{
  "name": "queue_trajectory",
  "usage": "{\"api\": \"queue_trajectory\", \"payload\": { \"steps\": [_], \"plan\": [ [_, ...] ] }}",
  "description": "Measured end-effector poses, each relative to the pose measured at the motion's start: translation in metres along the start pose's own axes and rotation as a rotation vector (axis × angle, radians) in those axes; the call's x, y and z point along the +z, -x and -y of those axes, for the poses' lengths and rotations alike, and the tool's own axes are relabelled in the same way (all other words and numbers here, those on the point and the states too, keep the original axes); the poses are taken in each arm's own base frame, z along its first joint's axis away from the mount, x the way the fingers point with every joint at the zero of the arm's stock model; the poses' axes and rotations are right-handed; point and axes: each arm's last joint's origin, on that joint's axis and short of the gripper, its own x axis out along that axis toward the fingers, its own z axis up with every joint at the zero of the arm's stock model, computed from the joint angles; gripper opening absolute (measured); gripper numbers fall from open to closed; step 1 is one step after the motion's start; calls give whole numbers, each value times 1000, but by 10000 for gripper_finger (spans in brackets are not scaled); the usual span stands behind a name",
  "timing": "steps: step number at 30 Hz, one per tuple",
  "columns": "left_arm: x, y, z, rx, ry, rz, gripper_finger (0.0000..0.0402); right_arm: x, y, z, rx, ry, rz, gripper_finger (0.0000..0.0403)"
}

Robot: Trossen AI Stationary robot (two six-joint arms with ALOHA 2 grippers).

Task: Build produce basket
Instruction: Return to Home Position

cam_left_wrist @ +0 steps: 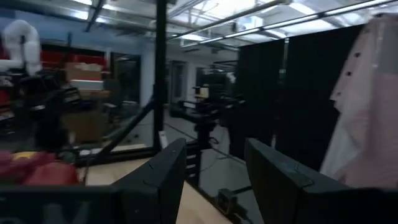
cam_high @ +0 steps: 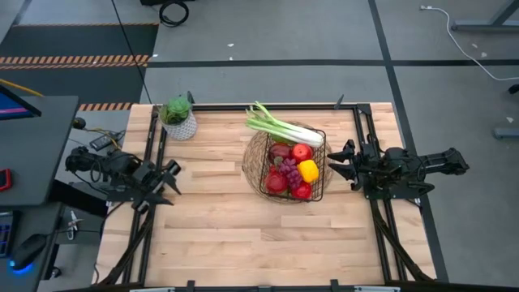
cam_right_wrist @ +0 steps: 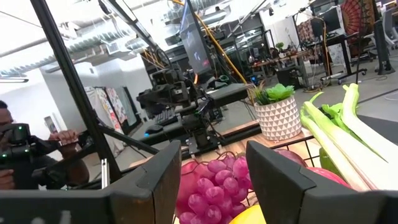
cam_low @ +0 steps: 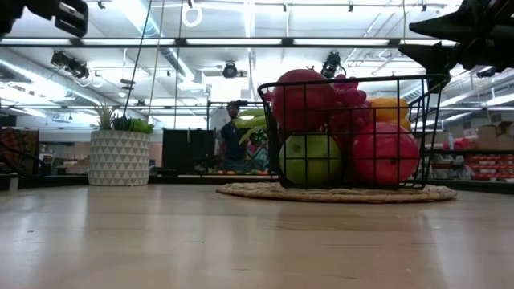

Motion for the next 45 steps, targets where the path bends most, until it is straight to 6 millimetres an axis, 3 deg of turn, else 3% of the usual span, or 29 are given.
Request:
{"api": "queue_trajectory", "payload": {
  "steps": [17,27,45],
  "plan": [
    [-10,0,-2,95,-43,-83,172,0,0,0,0,0,0,187],
    [-48,-1,-8,145,-46,-115,172,0,0,0,1,0,1,187],
    [-59,1,-11,189,-172,-238,172,0,0,0,2,-1,4,187]
  ]
}}
